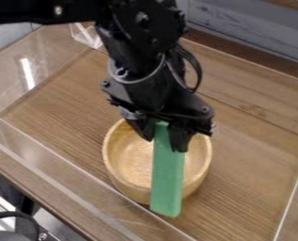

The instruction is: Put the green block in the brown bowl

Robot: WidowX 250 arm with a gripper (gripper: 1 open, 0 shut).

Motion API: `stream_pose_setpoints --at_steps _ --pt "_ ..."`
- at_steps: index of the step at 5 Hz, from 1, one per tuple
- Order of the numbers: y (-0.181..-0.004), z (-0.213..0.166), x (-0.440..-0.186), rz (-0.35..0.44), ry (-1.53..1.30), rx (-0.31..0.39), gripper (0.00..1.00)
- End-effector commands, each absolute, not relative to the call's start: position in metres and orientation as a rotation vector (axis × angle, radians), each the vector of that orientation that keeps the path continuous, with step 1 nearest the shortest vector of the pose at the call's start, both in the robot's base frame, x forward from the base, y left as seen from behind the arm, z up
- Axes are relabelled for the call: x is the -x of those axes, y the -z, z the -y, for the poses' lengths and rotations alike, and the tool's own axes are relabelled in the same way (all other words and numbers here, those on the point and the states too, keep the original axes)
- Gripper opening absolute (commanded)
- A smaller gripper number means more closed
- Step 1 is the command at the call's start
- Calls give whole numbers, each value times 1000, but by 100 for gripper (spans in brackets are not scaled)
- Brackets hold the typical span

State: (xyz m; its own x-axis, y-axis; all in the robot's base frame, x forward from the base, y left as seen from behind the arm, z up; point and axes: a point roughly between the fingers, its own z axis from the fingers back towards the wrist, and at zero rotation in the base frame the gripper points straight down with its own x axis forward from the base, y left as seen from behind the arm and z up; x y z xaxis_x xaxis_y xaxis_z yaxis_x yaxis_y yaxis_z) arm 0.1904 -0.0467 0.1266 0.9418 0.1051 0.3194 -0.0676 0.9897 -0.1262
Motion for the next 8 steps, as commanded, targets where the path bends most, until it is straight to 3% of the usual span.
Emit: stream_pose_setpoints --at_steps 1,2,3,8 --pt "-131 43 -193 351 -104 116 100" --pt "-129 45 -192 352 -113 122 0" --pt "-127 47 -191 355 -116 129 100" --pt "-92 54 -187 384 -135 143 100"
